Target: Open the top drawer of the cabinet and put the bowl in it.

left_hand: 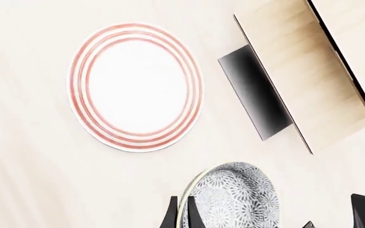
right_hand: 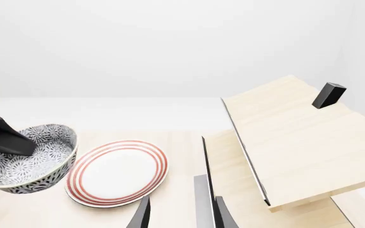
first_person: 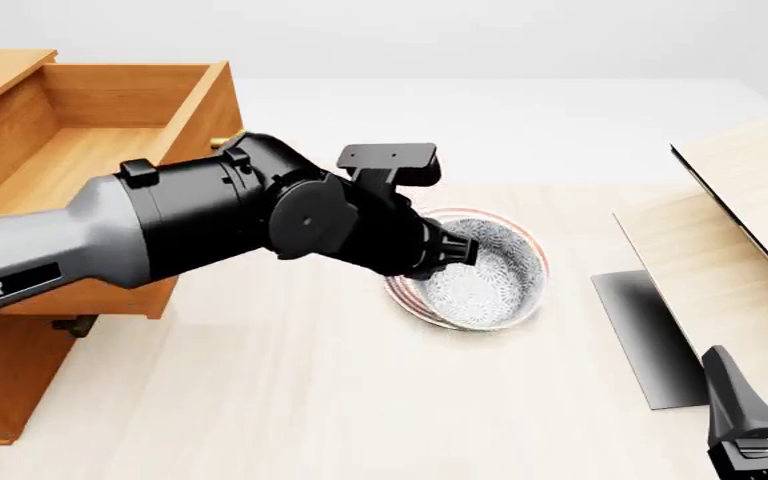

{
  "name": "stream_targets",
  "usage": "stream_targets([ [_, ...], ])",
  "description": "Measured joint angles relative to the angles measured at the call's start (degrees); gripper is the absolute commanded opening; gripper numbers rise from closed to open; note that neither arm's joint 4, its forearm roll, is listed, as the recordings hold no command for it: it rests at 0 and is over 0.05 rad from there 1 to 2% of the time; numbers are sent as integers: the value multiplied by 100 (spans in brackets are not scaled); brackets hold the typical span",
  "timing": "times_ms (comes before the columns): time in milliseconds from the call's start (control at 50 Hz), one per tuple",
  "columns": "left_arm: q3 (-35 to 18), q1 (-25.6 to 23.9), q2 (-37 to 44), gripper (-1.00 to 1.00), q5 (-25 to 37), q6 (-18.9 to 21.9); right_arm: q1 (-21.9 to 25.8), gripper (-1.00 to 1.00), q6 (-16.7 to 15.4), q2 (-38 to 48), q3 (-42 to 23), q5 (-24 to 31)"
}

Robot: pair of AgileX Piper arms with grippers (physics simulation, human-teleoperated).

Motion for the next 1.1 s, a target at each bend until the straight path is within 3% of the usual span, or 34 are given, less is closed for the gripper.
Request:
stream_targets([
  [460, -1136, 276, 282, -100, 907, 155, 0, 100, 0, 0, 0, 0],
  [1100, -2266, 1048, 343, -100, 1898, 530, 0, 100, 0, 1, 0, 0],
])
